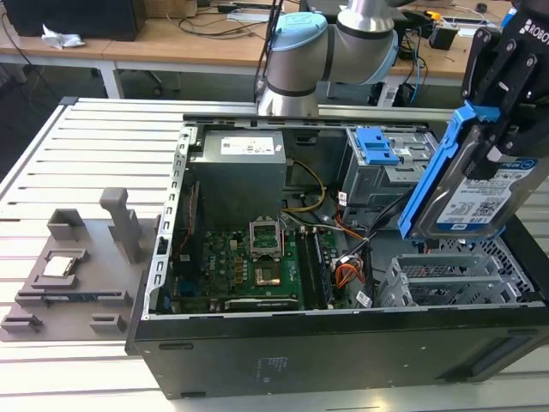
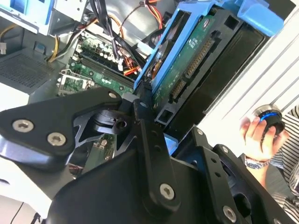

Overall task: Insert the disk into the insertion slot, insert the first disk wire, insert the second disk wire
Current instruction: 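Insert the disk into the insertion slot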

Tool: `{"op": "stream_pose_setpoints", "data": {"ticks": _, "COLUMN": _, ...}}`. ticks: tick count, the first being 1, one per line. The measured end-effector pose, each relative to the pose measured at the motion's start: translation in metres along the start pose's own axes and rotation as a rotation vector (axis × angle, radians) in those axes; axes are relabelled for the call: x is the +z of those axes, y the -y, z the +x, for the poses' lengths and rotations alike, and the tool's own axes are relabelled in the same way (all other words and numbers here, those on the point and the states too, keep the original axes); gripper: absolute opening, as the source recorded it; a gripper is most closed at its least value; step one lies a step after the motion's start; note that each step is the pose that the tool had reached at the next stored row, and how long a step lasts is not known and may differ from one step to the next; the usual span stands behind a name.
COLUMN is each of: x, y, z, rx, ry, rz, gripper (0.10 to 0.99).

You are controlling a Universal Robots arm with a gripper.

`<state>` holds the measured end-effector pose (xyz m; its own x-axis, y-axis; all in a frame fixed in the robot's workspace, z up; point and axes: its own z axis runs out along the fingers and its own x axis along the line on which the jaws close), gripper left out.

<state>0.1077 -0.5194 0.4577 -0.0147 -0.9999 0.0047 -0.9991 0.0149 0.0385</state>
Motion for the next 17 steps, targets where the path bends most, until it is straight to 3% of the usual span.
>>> {"op": "stream_pose_setpoints", "data": {"ticks": 4, "x": 0.0021, "y": 0.0004, "z": 0.0145, "rx": -0.001, "ry": 0.0003, "rz": 0.0, "gripper": 0.365}}
{"op": "stream_pose_setpoints", "data": {"ticks": 10, "x": 0.0102, "y": 0.0018, "z": 0.0154, "rx": -0.01, "ry": -0.001, "rz": -0.009, "gripper": 0.365}}
{"op": "stream_pose_setpoints", "data": {"ticks": 17, "x": 0.0156, "y": 0.0057, "z": 0.019, "rx": -0.061, "ry": -0.0049, "rz": -0.013, "gripper": 0.365}}
